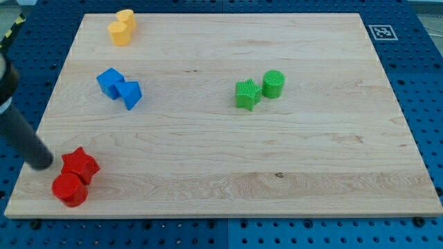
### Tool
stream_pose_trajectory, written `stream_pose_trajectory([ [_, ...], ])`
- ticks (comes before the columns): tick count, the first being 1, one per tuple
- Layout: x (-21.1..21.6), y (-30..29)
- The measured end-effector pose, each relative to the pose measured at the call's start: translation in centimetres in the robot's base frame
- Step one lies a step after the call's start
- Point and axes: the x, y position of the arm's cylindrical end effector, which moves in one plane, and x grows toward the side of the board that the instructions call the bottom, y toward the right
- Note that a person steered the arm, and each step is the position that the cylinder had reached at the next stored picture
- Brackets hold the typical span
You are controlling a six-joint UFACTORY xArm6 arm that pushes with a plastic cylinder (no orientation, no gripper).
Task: Move red circle to the right of the red star
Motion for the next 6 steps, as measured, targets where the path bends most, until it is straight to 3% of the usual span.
stream_pose_trajectory([
  [1,3.6,1.3],
  [2,4.9,6.2],
  [4,4.9,10.9],
  [6,4.0,9.0],
])
